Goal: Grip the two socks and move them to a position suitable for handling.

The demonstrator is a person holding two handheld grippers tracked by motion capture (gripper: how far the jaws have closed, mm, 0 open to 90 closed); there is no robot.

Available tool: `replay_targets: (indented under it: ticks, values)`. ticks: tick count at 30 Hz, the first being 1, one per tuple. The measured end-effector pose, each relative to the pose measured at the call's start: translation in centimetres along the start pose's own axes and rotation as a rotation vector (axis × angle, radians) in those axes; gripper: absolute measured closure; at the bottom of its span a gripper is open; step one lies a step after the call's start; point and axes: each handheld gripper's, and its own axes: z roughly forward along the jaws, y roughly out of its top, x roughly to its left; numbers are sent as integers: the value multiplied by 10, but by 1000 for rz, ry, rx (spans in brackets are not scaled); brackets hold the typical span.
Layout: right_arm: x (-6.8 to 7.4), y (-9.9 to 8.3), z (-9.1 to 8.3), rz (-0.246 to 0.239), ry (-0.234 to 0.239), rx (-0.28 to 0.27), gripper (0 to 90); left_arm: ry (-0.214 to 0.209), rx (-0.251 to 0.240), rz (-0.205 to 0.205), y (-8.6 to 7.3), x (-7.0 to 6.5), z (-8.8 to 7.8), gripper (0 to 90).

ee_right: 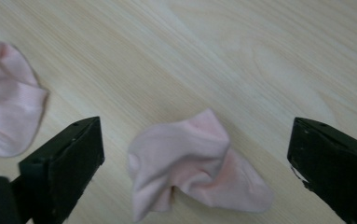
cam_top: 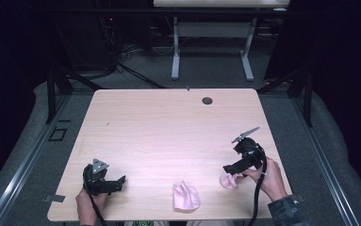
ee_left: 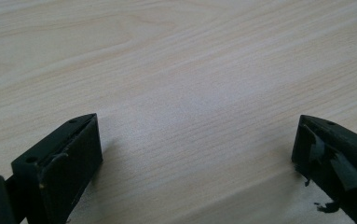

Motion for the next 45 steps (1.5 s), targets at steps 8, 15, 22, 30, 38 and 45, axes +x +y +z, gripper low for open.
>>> replay_targets:
  ticks: [8,15,22,30,38,45]
  values:
    - [-11,-18,29,81,-13,77,281,1,-1,0,0,0,0,13]
    - [-11,-27,46,102,-40,117,441,1,-1,1,0,0,0,13]
    - [-7,-31,48,84,-118,102,602,1,-2,2,0,0,0,14]
    - [-6,-35,48,94,-128,64,783,1,0,2,0,0,0,14]
    - [-11,-25,26,123,-47,-47,783,4,1,-1,0,0,0,14]
    - [7,14,2,60,-19,-129,781,2,1,0,0,0,0,15]
